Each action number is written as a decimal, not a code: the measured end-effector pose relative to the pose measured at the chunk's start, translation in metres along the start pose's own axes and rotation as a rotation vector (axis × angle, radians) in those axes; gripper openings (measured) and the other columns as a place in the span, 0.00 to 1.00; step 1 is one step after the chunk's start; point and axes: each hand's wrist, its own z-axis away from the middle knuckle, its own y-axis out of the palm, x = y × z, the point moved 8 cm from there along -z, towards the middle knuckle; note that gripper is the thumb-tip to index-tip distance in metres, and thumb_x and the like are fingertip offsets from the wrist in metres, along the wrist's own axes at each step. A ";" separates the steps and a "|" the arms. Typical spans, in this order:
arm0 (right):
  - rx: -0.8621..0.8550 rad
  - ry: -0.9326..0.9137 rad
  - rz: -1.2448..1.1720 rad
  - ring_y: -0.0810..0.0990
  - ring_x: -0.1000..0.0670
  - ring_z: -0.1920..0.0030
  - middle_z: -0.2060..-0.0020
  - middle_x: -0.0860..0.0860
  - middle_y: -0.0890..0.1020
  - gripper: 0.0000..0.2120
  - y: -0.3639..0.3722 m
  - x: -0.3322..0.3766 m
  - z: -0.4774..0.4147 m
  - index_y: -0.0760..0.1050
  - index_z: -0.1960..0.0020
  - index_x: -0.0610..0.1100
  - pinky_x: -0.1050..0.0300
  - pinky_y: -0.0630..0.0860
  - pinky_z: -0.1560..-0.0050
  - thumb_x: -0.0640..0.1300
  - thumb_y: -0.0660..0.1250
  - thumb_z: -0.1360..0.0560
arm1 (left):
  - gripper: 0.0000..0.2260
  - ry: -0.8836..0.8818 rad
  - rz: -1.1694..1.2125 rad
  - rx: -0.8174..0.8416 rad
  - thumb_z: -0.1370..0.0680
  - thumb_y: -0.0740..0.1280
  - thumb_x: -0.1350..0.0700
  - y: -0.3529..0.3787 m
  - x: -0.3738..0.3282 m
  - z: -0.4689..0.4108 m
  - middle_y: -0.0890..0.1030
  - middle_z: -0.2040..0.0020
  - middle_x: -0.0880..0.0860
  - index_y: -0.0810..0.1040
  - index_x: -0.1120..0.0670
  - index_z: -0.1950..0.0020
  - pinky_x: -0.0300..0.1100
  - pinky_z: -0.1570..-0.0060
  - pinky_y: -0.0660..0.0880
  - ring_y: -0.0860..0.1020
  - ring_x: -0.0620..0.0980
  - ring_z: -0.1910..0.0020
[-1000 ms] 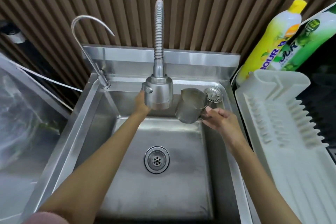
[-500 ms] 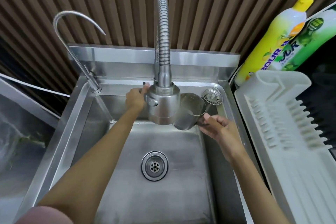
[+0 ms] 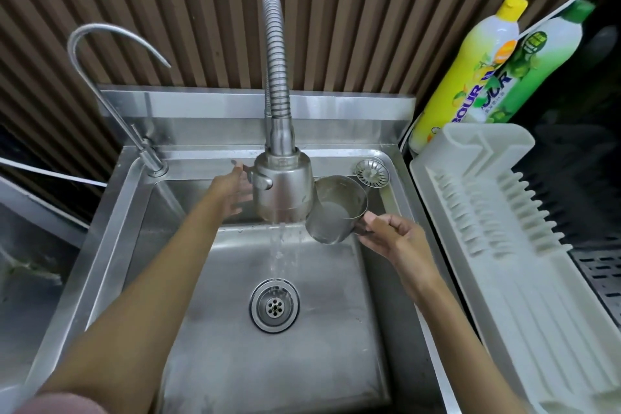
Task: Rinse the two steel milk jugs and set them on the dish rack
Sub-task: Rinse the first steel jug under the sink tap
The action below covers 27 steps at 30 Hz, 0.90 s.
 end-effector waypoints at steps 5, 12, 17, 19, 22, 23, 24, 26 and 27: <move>0.058 -0.022 -0.047 0.81 0.42 0.47 0.53 0.38 0.83 0.08 0.021 -0.003 0.007 0.73 0.63 0.37 0.63 0.80 0.50 0.38 0.66 0.26 | 0.15 0.202 -0.128 0.204 0.23 0.60 0.54 0.048 -0.055 0.176 0.79 0.41 0.55 0.73 0.55 0.38 0.48 0.41 0.75 0.79 0.50 0.44; 0.225 0.034 -0.117 0.80 0.43 0.50 0.55 0.38 0.80 0.08 0.058 -0.014 0.026 0.73 0.63 0.39 0.64 0.80 0.53 0.38 0.65 0.25 | 0.29 0.446 -0.475 0.168 0.35 0.77 0.59 0.058 -0.038 0.252 0.77 0.46 0.40 0.71 0.46 0.39 0.24 0.48 0.67 0.76 0.36 0.45; 0.289 0.093 -0.010 0.81 0.47 0.60 0.61 0.42 0.82 0.09 0.062 -0.008 0.039 0.73 0.63 0.40 0.61 0.82 0.56 0.42 0.66 0.26 | 0.35 0.556 -0.559 -0.221 0.38 0.76 0.42 0.054 -0.038 0.284 0.76 0.42 0.44 0.69 0.49 0.34 0.38 0.44 0.70 0.75 0.44 0.44; 0.265 0.109 0.107 0.81 0.46 0.61 0.61 0.42 0.81 0.09 0.057 0.001 0.041 0.74 0.64 0.41 0.62 0.81 0.62 0.43 0.67 0.26 | 0.31 0.472 -0.526 -0.222 0.35 0.74 0.41 0.056 -0.029 0.280 0.78 0.45 0.44 0.71 0.49 0.36 0.37 0.48 0.71 0.76 0.44 0.48; 0.211 0.036 0.303 0.79 0.50 0.66 0.64 0.43 0.79 0.11 0.050 0.014 0.037 0.73 0.67 0.43 0.64 0.80 0.68 0.44 0.68 0.27 | 0.29 0.365 -0.346 -0.057 0.34 0.75 0.47 0.066 -0.013 0.265 0.79 0.40 0.51 0.71 0.49 0.35 0.29 0.53 0.74 0.79 0.47 0.46; 0.189 -0.015 0.352 0.79 0.50 0.65 0.65 0.44 0.79 0.12 0.049 0.020 0.036 0.73 0.68 0.44 0.59 0.81 0.63 0.44 0.69 0.28 | 0.29 0.365 -0.286 -0.020 0.33 0.76 0.51 0.069 -0.012 0.263 0.78 0.39 0.51 0.70 0.50 0.35 0.27 0.53 0.75 0.79 0.48 0.44; 0.174 -0.062 0.375 0.79 0.50 0.63 0.65 0.45 0.81 0.12 0.049 0.024 0.035 0.72 0.70 0.45 0.53 0.81 0.54 0.44 0.70 0.29 | 0.28 0.384 -0.225 -0.008 0.33 0.76 0.55 0.070 -0.013 0.262 0.78 0.39 0.52 0.70 0.50 0.36 0.27 0.52 0.75 0.79 0.48 0.43; 0.202 -0.113 0.307 0.81 0.53 0.54 0.53 0.47 0.84 0.13 0.056 0.031 0.038 0.71 0.71 0.46 0.50 0.76 0.44 0.42 0.70 0.29 | 0.30 0.453 -0.119 -0.023 0.34 0.76 0.62 0.069 -0.020 0.262 0.78 0.40 0.51 0.69 0.51 0.36 0.27 0.48 0.75 0.78 0.44 0.43; 0.238 -0.125 0.249 0.80 0.54 0.49 0.46 0.48 0.83 0.14 0.061 0.033 0.040 0.70 0.70 0.46 0.53 0.74 0.43 0.40 0.69 0.28 | 0.31 0.491 -0.077 -0.042 0.35 0.76 0.64 0.068 -0.025 0.264 0.78 0.40 0.51 0.68 0.51 0.36 0.28 0.47 0.74 0.78 0.41 0.45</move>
